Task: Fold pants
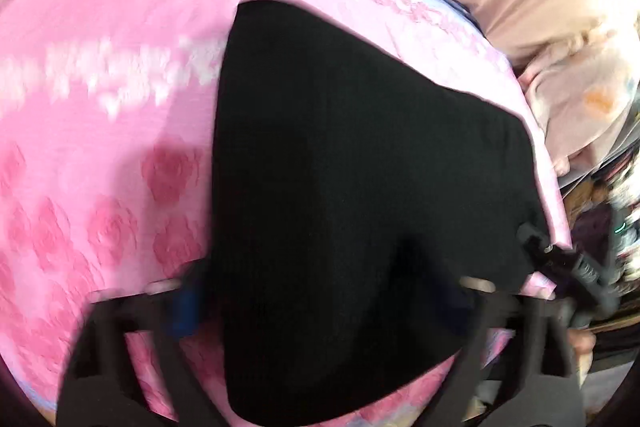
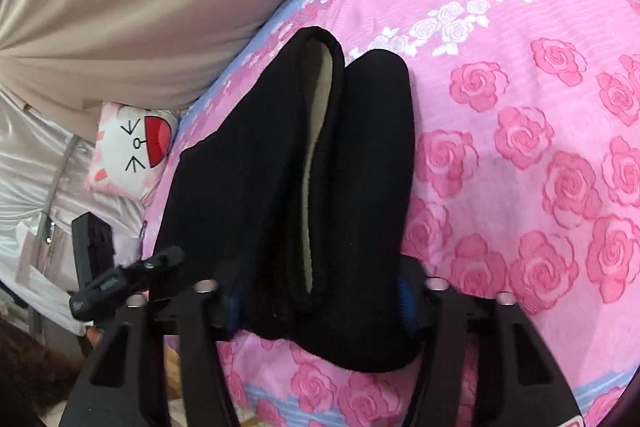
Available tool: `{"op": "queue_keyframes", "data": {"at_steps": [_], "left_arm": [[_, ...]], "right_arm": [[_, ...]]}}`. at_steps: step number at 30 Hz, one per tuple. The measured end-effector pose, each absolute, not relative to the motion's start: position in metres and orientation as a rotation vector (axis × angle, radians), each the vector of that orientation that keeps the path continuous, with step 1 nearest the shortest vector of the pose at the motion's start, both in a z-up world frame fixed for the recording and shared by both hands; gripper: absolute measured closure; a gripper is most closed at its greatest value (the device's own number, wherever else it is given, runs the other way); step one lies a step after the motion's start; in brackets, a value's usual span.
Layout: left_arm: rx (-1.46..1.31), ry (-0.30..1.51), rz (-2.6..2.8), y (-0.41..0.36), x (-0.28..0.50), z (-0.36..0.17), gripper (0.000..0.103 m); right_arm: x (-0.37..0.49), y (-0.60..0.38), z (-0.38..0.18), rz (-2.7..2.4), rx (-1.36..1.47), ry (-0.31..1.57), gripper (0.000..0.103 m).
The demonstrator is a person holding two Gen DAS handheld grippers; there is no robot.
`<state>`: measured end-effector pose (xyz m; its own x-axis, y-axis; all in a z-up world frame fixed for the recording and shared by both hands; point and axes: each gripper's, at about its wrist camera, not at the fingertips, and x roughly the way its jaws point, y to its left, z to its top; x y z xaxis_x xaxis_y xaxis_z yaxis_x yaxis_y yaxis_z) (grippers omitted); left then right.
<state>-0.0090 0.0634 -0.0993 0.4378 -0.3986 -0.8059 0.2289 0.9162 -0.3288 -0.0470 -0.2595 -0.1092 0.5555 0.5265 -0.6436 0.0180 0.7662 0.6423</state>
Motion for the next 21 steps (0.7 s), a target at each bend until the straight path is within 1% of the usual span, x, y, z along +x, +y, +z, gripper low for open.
{"op": "queue_keyframes", "data": {"at_steps": [1,2,4,8,15,18,21], "left_arm": [[-0.166,1.025,-0.376,0.063,-0.011,-0.092,0.063],[-0.166,1.005,-0.389,0.065,-0.012,-0.084,0.072],[-0.194,0.965,-0.436,0.07,-0.013,-0.063,0.074],[-0.169,0.866,-0.47,0.068,-0.01,-0.024,0.074],[-0.166,0.658,-0.503,0.071,0.033,0.056,0.074],[-0.145,0.565,-0.475,0.066,0.07,0.081,0.074],[-0.099,0.53,-0.452,0.057,0.118,0.08,0.073]], "right_arm": [[-0.048,-0.255,-0.1,0.323,0.61,0.935,0.066],[-0.05,-0.253,-0.09,0.335,0.598,0.918,0.067],[-0.051,-0.246,-0.069,0.358,0.574,0.884,0.068],[-0.044,-0.238,-0.016,0.414,0.494,0.789,0.069],[0.02,-0.24,0.066,0.465,0.37,0.572,0.068],[0.068,-0.243,0.078,0.476,0.355,0.514,0.068],[0.124,-0.248,0.064,0.473,0.35,0.511,0.065]]}}
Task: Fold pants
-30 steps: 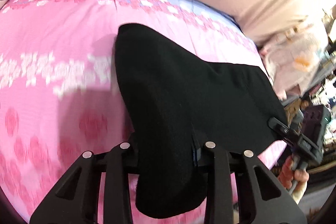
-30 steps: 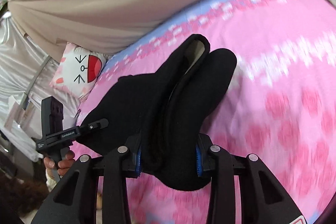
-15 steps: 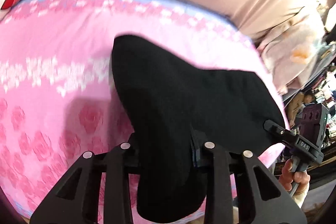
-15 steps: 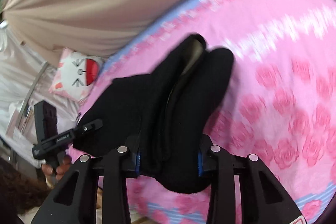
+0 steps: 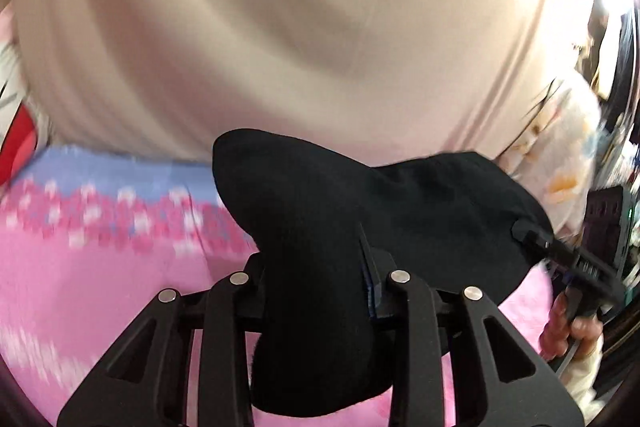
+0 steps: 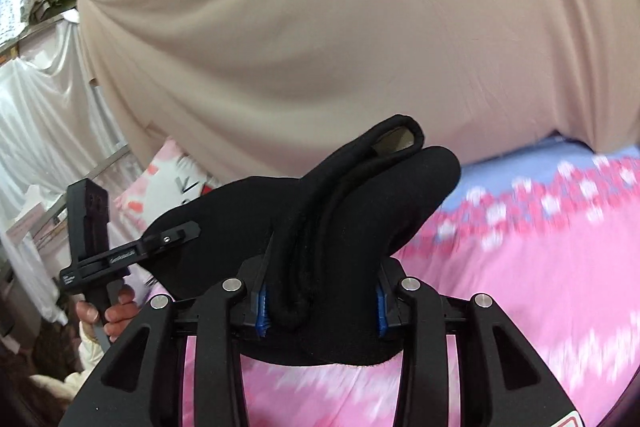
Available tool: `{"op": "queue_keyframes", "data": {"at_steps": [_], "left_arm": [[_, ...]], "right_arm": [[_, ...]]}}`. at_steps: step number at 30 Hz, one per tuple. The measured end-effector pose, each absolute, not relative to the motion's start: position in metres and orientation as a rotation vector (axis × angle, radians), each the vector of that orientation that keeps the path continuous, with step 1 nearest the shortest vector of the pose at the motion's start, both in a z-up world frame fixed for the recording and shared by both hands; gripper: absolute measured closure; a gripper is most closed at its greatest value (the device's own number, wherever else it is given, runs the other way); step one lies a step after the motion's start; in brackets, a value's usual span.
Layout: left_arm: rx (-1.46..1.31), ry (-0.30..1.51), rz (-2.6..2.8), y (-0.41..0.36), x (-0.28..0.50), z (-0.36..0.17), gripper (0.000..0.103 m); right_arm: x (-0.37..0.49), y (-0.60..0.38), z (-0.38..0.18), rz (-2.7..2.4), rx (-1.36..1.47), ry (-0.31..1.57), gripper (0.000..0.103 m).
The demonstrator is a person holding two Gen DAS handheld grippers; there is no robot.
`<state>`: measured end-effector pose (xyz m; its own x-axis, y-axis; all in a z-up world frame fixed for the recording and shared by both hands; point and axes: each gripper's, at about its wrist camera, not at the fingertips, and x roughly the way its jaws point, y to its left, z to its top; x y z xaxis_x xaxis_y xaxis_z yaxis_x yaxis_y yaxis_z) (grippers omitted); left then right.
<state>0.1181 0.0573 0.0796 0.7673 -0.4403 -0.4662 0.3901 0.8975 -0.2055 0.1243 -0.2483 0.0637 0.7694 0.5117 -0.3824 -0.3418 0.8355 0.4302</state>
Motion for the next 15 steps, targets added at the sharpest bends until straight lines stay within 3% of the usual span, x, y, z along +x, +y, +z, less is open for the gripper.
{"op": "queue_keyframes", "data": {"at_steps": [2,3,6,7,8,9,10,11,12,15], "left_arm": [[-0.058,0.548,-0.42,0.049,0.162,0.057,0.069],[-0.042,0.561,-0.409,0.047,0.176,0.045,0.068],[0.0,0.74,-0.318,0.047,0.244,-0.037,0.059],[0.001,0.838,-0.258,0.054,0.259,-0.066,0.057],[-0.051,0.845,-0.276,0.065,0.259,-0.075,0.048],[-0.111,0.8,-0.293,0.078,0.252,-0.072,0.046],[-0.113,0.767,-0.231,0.09,0.242,-0.058,0.042],[-0.089,0.737,-0.183,0.094,0.236,-0.046,0.044],[-0.052,0.689,-0.142,0.093,0.23,-0.031,0.044],[0.065,0.578,-0.138,0.062,0.228,0.018,0.027]], "right_arm": [[0.178,-0.254,0.022,0.485,0.319,0.576,0.061],[0.199,-0.259,-0.004,0.477,0.328,0.638,0.055],[0.248,-0.288,-0.094,0.325,0.418,0.913,0.049],[0.243,-0.303,-0.105,0.384,0.54,0.879,0.048],[0.235,-0.316,-0.107,0.387,0.614,0.85,0.049],[0.225,-0.324,-0.097,0.294,0.57,0.831,0.052],[0.218,-0.324,-0.083,0.225,0.48,0.806,0.078],[0.215,-0.319,-0.068,0.211,0.404,0.785,0.093],[0.214,-0.311,-0.052,0.225,0.362,0.771,0.101],[0.231,-0.259,-0.003,0.284,0.211,0.7,0.101]]}}
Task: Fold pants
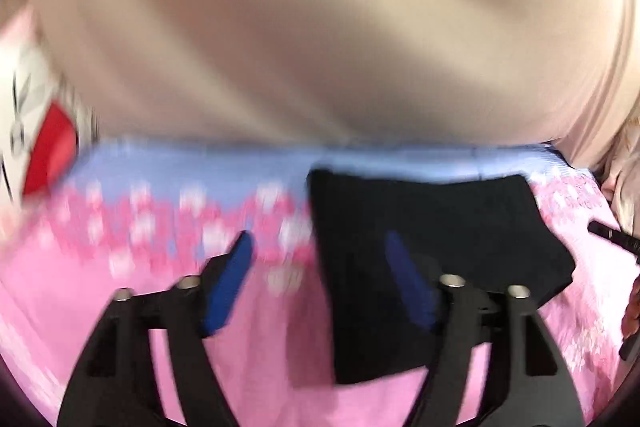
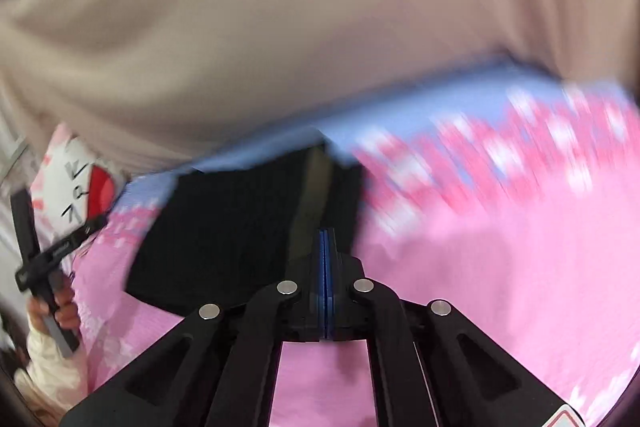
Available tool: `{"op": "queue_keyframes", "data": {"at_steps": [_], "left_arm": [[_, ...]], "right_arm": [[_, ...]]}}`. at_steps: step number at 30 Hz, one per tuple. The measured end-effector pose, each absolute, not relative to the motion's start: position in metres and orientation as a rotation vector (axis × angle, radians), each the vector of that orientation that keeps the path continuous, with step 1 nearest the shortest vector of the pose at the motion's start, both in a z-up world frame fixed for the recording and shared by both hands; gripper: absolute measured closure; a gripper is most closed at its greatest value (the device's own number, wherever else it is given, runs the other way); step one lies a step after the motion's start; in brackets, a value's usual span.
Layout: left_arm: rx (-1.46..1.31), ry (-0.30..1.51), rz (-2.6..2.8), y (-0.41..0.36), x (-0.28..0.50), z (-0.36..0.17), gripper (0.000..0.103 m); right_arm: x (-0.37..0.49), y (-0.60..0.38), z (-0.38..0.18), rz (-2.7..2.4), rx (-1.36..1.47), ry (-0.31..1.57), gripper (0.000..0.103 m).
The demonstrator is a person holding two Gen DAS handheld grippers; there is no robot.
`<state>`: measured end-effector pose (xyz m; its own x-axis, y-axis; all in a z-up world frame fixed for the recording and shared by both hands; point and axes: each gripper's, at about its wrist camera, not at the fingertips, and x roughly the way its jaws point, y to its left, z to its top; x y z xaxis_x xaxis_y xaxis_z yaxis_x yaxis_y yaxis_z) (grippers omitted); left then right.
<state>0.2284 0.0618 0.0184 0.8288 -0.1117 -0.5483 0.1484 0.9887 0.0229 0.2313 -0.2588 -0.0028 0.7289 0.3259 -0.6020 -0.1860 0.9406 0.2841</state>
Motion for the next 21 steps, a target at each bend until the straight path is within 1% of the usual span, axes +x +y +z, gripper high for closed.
{"op": "queue_keyframes", "data": {"at_steps": [2,4,5,6,8,9,10,12,13,16,17,19,21], "left_arm": [[0.095,0.565,-0.142,0.035,0.245,0.028,0.025],[0.117,0.601,-0.143,0.01,0.275,0.021,0.025],[0.126,0.637,-0.142,0.002,0.291,0.012,0.025],[0.126,0.714,-0.137,-0.005,0.319,-0.008,0.025],[0.124,0.82,-0.087,-0.004,0.352,-0.043,0.024],[0.107,0.859,-0.071,-0.001,0.364,-0.061,0.023],[0.054,0.852,-0.085,0.006,0.366,-0.067,0.021],[0.051,0.831,-0.096,0.008,0.36,-0.058,0.021],[0.077,0.793,-0.081,0.007,0.35,-0.046,0.023],[0.104,0.686,-0.08,0.007,0.312,-0.013,0.023],[0.108,0.671,-0.088,0.006,0.3,-0.008,0.021],[0.132,0.647,-0.076,0.004,0.272,-0.005,0.014],[0.173,0.66,-0.064,-0.005,0.255,-0.016,0.013]], "right_arm": [[0.258,-0.225,0.007,0.329,0.152,0.712,0.101],[0.287,-0.204,0.001,0.319,0.103,0.74,0.101],[0.304,-0.199,-0.009,0.301,0.073,0.775,0.101],[0.321,-0.199,-0.024,0.279,0.066,0.815,0.101],[0.35,-0.214,-0.062,0.216,0.07,0.914,0.103],[0.352,-0.23,-0.07,0.241,0.132,0.879,0.103],[0.352,-0.24,-0.071,0.225,0.161,0.882,0.103],[0.34,-0.256,-0.06,0.224,0.25,0.884,0.103],[0.332,-0.255,-0.052,0.22,0.245,0.871,0.103],[0.293,-0.237,-0.029,0.281,0.158,0.814,0.103],[0.28,-0.229,-0.028,0.294,0.121,0.814,0.103],[0.264,-0.216,-0.038,0.277,0.03,0.84,0.103],[0.263,-0.217,-0.061,0.228,-0.029,0.88,0.103]]}}
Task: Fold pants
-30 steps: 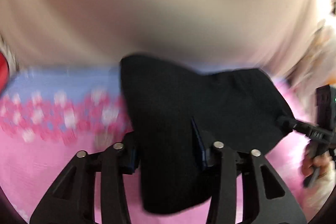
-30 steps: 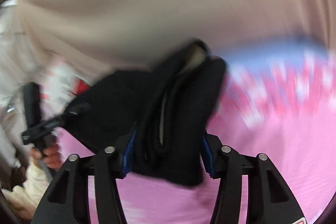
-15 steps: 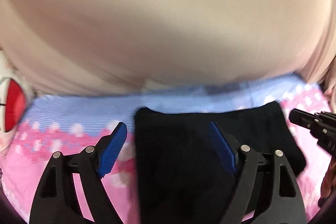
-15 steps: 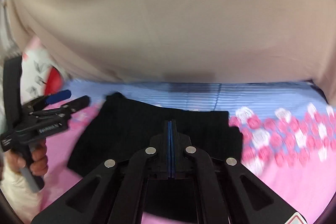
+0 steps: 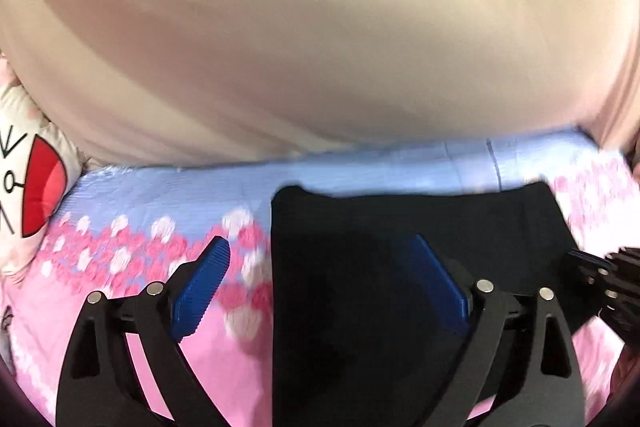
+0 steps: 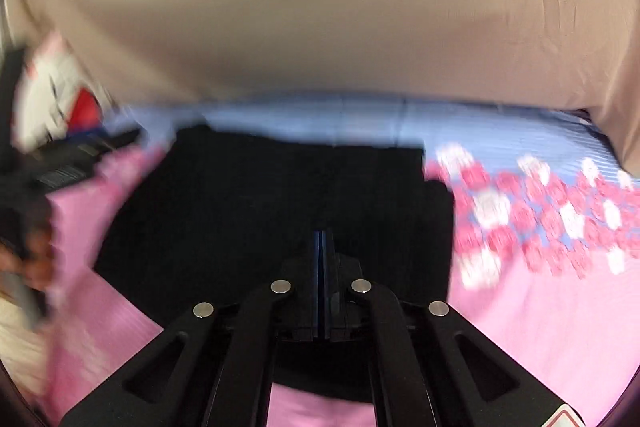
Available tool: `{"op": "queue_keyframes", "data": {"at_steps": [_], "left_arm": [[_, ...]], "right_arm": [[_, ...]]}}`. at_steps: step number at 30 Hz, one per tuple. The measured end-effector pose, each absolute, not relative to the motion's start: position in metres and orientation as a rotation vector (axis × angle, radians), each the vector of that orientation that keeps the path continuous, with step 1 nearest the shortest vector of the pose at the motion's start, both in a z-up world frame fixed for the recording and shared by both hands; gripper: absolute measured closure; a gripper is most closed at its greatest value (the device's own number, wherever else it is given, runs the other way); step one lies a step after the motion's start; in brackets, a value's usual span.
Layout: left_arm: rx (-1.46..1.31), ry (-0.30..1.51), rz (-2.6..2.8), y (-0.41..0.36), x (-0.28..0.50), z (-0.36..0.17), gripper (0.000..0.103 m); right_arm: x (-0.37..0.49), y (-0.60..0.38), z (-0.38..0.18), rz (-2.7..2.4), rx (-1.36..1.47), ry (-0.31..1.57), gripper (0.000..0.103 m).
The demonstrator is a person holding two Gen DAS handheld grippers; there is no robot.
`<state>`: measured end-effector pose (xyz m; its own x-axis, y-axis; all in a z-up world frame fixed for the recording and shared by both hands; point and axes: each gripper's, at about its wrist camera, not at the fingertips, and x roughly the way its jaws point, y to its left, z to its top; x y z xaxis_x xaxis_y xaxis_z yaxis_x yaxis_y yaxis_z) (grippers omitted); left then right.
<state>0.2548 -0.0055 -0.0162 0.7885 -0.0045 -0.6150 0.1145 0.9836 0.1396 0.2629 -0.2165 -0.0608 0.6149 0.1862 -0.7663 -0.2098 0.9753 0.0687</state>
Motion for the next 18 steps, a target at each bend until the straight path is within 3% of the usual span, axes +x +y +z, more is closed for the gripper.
{"op": "queue_keyframes", "data": {"at_steps": [5,18], "left_arm": [[0.232,0.732,-0.025,-0.018,0.242,-0.051,0.014],[0.186,0.743,-0.028,-0.02,0.198,-0.048,0.014]], "right_arm": [[0.231,-0.228,-0.04,0.214,0.066,0.825,0.101],[0.177,-0.232,-0.044,0.163,0.146,0.815,0.097]]}}
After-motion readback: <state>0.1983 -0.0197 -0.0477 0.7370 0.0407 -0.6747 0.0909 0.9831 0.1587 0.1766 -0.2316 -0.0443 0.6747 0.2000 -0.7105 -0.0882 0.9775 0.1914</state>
